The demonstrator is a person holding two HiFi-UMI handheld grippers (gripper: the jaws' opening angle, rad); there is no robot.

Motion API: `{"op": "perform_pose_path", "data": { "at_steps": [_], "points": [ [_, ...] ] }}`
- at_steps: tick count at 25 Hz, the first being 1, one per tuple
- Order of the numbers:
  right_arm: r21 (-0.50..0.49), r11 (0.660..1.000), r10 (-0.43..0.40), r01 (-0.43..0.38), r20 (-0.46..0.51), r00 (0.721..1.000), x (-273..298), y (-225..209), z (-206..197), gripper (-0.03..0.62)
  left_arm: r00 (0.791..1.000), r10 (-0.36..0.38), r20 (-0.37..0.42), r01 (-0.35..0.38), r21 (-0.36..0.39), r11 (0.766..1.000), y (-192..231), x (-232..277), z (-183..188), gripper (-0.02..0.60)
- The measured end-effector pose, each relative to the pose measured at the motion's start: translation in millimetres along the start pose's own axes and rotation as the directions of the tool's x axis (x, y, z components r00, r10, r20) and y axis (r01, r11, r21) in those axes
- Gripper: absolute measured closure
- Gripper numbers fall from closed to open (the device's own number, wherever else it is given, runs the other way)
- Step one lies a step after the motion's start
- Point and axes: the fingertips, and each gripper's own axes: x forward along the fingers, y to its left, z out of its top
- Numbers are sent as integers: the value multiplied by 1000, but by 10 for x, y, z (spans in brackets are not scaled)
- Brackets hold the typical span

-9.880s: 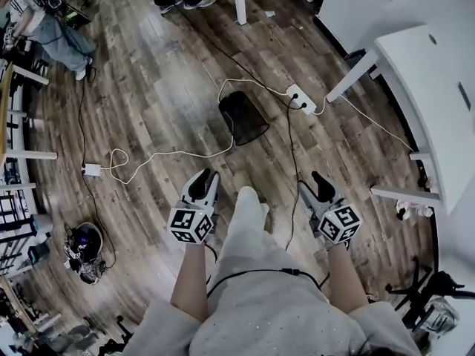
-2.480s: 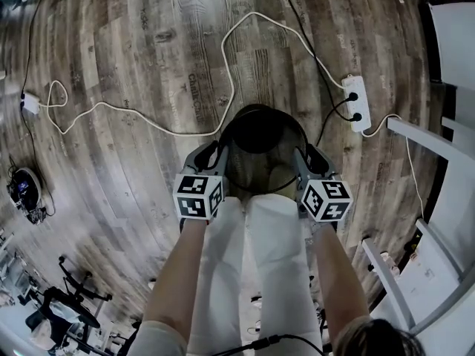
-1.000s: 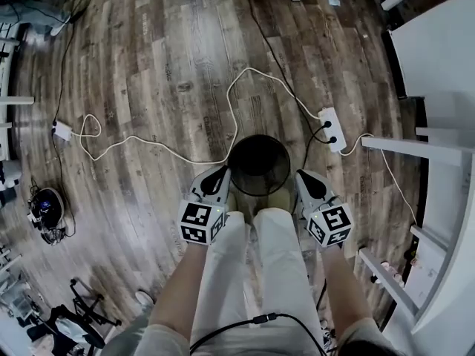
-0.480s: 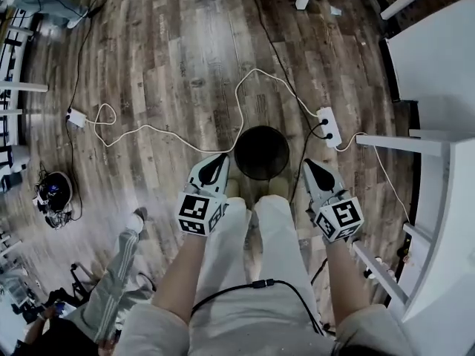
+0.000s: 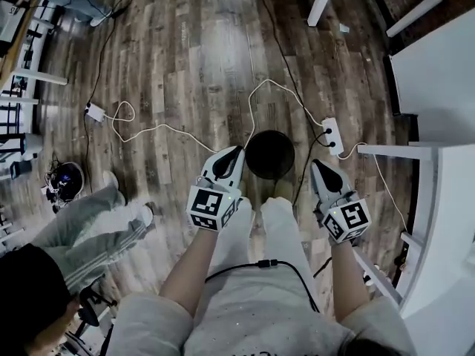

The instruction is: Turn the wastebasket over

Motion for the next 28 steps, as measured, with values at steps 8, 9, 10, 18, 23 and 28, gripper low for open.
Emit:
{"op": "perform_pose_path", "data": {
  "at_steps": [8, 9, 10, 18, 23, 28],
  "points": [
    [-56, 998, 8, -5, 60, 998, -235, 206, 726, 595, 993, -1, 119, -5, 57, 998, -44, -299, 843, 583],
    [-60, 998, 7, -3, 66, 998, -258, 212, 799, 595, 991, 13, 136, -21, 57, 998, -3, -344, 937, 583],
    [-64, 998, 6, -2, 73, 997, -276, 219, 875, 595, 988, 27, 152, -35, 53, 998, 43, -384, 1028, 583],
    [-90, 996, 15, -4, 130, 991, -446, 321, 1389, 595, 976, 38, 217, -55, 73, 996, 45, -574, 1519, 583],
    [-118, 993, 23, -3, 166, 986, -473, 418, 1678, 595, 965, -5, 262, -12, 63, 998, -32, -602, 1783, 583],
    [-126, 992, 23, 2, 200, 980, -578, 472, 1856, 595, 957, -56, 284, 38, 68, 997, -139, -654, 1964, 583]
  ]
}}
